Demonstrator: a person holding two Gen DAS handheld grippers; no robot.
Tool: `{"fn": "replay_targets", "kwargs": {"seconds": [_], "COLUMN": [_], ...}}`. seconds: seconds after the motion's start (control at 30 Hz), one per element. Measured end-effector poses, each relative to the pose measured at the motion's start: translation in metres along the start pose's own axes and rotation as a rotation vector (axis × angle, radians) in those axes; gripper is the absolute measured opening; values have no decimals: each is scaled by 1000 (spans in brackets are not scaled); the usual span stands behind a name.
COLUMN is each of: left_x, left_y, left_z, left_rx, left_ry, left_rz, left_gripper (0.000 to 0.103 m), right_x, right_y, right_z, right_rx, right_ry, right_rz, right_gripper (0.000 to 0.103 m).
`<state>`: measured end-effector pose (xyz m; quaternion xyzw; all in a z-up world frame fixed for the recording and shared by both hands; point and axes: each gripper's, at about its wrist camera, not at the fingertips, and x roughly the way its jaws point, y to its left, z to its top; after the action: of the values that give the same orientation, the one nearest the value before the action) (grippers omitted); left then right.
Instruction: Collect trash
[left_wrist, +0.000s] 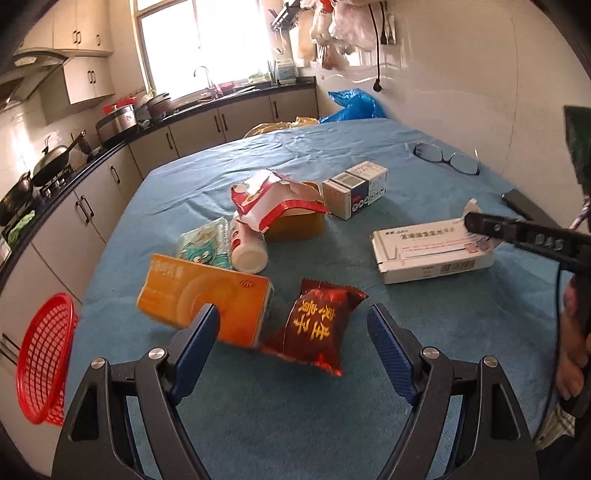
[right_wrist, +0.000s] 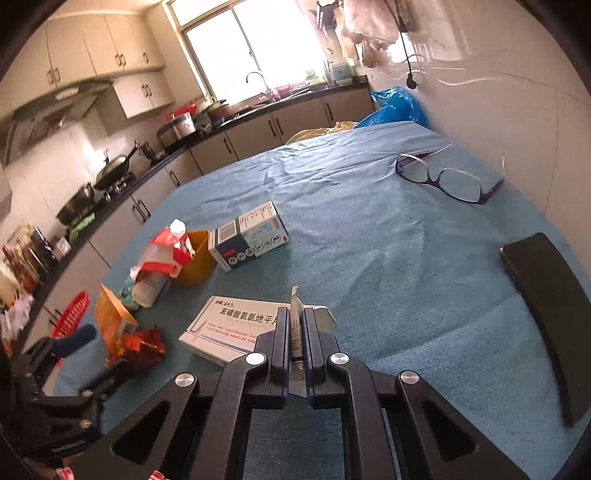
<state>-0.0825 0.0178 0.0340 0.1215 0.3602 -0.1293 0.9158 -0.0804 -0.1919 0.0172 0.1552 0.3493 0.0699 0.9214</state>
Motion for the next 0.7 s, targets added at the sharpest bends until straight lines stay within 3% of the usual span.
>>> {"fn": "replay_targets", "kwargs": {"seconds": [0.2,0.37,0.57,0.63,0.7], "left_x": [12,17,9,13,17], "left_y": [-5,-17,-28,-25,-18], "left_z": [6,7,5,4,2], "left_rx": [21,66,86,70,42], "left_ry": [43,67,74,87,110], "left_rz": [-48,-5,-26,-30,-39], "left_gripper": [65,65,65,61,47], "right_x": [-1,-2,-1,-2,-1], "right_y": [2,3,5,5,5], "right_z": [0,-1,-1,-1,-1], "right_rx": [3,-6,-19,-19,-19], "right_ry": [-8,-13,-15,-16,-18], "right_rz": [20,28,32,34,35], "right_gripper": [7,7,7,7,7]}}
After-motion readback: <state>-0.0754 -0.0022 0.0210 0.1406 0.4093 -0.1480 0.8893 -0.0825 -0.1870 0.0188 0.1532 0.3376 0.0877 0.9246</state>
